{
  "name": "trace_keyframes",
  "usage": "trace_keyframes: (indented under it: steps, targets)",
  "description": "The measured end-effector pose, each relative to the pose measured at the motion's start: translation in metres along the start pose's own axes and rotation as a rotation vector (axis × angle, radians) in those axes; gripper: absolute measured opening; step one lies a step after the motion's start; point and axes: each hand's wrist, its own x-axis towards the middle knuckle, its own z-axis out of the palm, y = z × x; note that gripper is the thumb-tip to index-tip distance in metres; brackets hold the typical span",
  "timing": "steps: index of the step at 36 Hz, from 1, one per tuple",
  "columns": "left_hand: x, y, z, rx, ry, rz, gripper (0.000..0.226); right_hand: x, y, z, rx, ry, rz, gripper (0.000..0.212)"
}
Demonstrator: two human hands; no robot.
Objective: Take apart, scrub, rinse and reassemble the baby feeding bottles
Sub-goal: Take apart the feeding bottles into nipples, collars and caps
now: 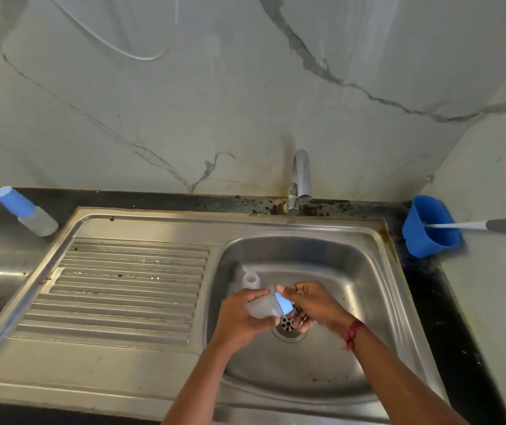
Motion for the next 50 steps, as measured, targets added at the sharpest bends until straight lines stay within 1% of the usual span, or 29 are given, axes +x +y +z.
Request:
trace_keyframes:
  steps: [2,4,5,7,10,12,13,16,19,20,23,24,26,28,33,36,39,44,47,50]
  targets:
    - [0.000,-0.001,0.000,0.003,-0.002,0.006,0.052,0.003,0.001,-0.002,0.033,-0.004,-0.019,0.048]
    - [0.001,-0.004,-0.001,0.002,-0.005,0.006,0.053,0.004,0.003,-0.005,0.055,-0.046,-0.044,0.031]
    - [0.001,-0.005,-0.001,0.009,-0.012,0.008,0.055,0.005,0.005,-0.007,0.066,-0.073,-0.056,0.026]
    - [0.002,-0.007,-0.001,0.035,-0.023,0.015,0.058,0.005,0.007,-0.010,0.059,-0.114,-0.083,0.030]
    - [0.004,-0.009,-0.002,0.068,-0.031,0.024,0.059,0.005,0.010,-0.013,0.030,-0.140,-0.128,0.046]
    - [0.005,-0.011,-0.001,0.078,-0.032,0.029,0.060,0.005,0.010,-0.012,0.064,-0.154,-0.109,0.057]
    - [0.005,-0.011,-0.001,0.084,-0.033,0.032,0.060,0.005,0.008,-0.010,0.072,-0.149,-0.080,0.058]
    - [0.006,-0.012,-0.001,0.104,-0.042,0.045,0.060,0.001,-0.001,-0.003,-0.032,-0.121,0.024,0.040]
    - [0.006,-0.012,-0.001,0.125,-0.043,0.051,0.060,-0.001,-0.004,0.000,-0.112,-0.121,0.033,0.048]
    - [0.006,-0.013,-0.001,0.126,-0.041,0.054,0.060,-0.001,-0.003,0.000,-0.108,-0.121,0.015,0.045]
    - [0.006,-0.018,-0.002,0.130,-0.046,0.046,0.061,0.002,0.002,-0.003,-0.117,-0.131,-0.067,0.020]
    - [0.005,-0.019,-0.002,0.135,-0.050,0.041,0.061,0.004,0.004,-0.005,-0.136,-0.129,-0.106,0.021]
    - [0.005,-0.021,-0.002,0.139,-0.060,0.026,0.062,0.005,0.007,-0.006,-0.189,-0.123,-0.175,0.035]
    - [0.004,-0.023,-0.002,0.134,-0.074,0.012,0.063,0.005,0.007,-0.006,-0.211,-0.122,-0.205,0.041]
    - [0.003,-0.028,0.000,0.160,-0.131,-0.019,0.060,0.009,0.015,-0.008,-0.229,-0.103,-0.210,0.043]
    - [0.004,-0.031,0.001,0.272,-0.195,0.005,0.061,0.012,0.023,-0.009,-0.297,-0.102,-0.215,0.040]
    - [0.006,-0.037,0.004,0.343,-0.247,0.003,0.061,0.015,0.030,-0.010,-0.314,-0.059,-0.277,0.041]
    - [0.010,-0.045,0.008,0.376,-0.222,-0.060,0.062,0.020,0.039,-0.015,-0.311,0.113,-0.234,0.040]
    - [0.015,-0.047,0.013,0.339,-0.178,-0.109,0.059,0.025,0.046,-0.016,-0.268,0.203,-0.232,0.043]
    - [0.023,-0.051,0.019,0.290,-0.093,-0.159,0.052,0.028,0.053,-0.016,-0.222,0.236,-0.195,0.044]
